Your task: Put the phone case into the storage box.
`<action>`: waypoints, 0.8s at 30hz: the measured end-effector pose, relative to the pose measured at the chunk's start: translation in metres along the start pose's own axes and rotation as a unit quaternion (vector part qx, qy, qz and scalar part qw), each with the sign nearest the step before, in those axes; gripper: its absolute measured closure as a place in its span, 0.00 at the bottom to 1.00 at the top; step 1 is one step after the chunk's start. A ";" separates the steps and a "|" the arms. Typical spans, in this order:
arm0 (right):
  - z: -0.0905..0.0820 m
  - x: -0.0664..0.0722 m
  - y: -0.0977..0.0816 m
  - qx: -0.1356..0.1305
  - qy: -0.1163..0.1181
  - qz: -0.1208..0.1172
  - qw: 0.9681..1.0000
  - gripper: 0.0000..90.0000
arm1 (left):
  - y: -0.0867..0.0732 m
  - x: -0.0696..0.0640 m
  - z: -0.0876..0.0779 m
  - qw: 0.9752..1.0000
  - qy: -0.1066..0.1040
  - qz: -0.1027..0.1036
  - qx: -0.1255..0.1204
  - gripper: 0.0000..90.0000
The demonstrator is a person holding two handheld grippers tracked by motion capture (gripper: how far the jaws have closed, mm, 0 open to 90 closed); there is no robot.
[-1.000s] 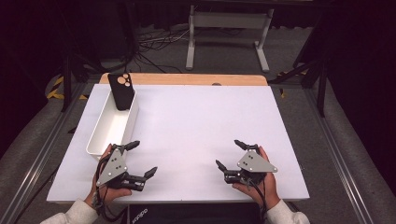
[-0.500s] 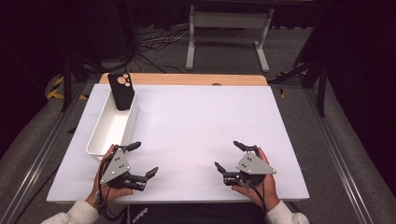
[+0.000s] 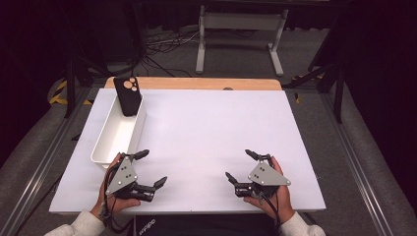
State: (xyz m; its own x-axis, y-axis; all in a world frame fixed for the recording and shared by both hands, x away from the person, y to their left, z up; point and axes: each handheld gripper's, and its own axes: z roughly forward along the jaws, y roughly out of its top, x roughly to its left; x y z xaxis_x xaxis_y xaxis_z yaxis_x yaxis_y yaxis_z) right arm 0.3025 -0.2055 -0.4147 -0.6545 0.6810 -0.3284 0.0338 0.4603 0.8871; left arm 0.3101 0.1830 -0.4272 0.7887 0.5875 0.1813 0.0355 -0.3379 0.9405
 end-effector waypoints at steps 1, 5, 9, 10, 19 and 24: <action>0.000 0.001 0.000 0.001 0.001 -0.001 1.000 0.13 | 0.000 0.000 0.000 1.000 -0.002 -0.002 0.001 0.05; 0.001 0.002 0.000 0.004 0.001 -0.005 1.000 0.13 | 0.000 0.000 0.000 1.000 -0.004 0.002 0.002 0.05; 0.002 0.003 0.000 0.008 0.001 -0.007 1.000 0.13 | 0.000 0.000 0.001 1.000 -0.007 0.000 0.003 0.05; 0.002 0.003 -0.001 0.007 0.001 -0.007 1.000 0.13 | 0.000 0.000 0.001 1.000 -0.006 0.000 0.001 0.05; 0.002 0.002 0.000 0.008 0.001 -0.008 1.000 0.13 | 0.001 0.000 0.002 1.000 -0.007 0.001 0.004 0.05; 0.002 0.002 -0.001 0.009 0.002 -0.007 1.000 0.13 | 0.001 0.000 0.003 1.000 -0.009 -0.003 0.004 0.05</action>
State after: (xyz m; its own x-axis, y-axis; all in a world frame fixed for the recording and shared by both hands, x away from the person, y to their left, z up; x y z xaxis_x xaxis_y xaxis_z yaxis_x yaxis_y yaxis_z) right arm 0.3032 -0.2036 -0.4170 -0.6582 0.6720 -0.3393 0.0386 0.4803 0.8763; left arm 0.3119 0.1810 -0.4274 0.7989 0.5767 0.1707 0.0451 -0.3406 0.9391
